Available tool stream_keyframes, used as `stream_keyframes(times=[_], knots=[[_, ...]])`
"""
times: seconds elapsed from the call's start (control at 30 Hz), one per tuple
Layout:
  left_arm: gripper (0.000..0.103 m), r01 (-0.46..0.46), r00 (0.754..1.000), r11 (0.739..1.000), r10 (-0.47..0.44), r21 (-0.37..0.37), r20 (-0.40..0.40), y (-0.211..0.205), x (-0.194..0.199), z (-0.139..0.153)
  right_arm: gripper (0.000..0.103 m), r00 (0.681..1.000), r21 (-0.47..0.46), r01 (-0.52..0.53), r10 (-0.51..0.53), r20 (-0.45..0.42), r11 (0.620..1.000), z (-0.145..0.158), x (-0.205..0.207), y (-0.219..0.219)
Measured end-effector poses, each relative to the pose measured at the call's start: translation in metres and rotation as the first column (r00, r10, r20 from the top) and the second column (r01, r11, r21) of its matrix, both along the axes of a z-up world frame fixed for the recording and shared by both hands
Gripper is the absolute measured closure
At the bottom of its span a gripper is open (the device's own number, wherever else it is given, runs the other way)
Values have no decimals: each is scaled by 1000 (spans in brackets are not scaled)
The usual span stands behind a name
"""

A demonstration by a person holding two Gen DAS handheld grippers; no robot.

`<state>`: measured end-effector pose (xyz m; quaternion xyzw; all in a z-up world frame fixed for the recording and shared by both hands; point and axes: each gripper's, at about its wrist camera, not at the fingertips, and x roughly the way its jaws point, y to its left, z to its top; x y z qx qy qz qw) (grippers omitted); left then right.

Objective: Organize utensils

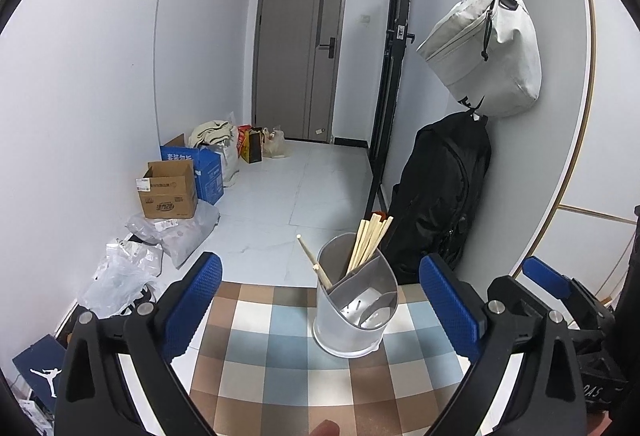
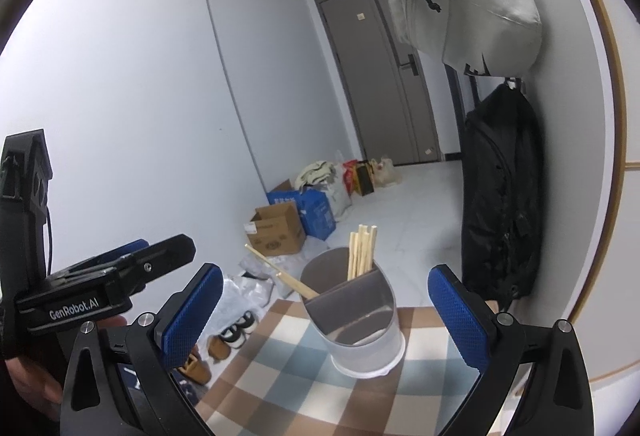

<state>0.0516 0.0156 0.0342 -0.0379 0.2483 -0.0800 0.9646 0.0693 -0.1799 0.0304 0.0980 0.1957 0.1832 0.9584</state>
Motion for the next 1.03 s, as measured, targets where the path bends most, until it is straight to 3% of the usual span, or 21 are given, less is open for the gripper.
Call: stream_keyframes(times=[1.03], knots=[[6,10,1000,1000,-10,-2,5,-2,-2,-8,0,1000,4,9,-9,-13,1000,-5,1,-2]])
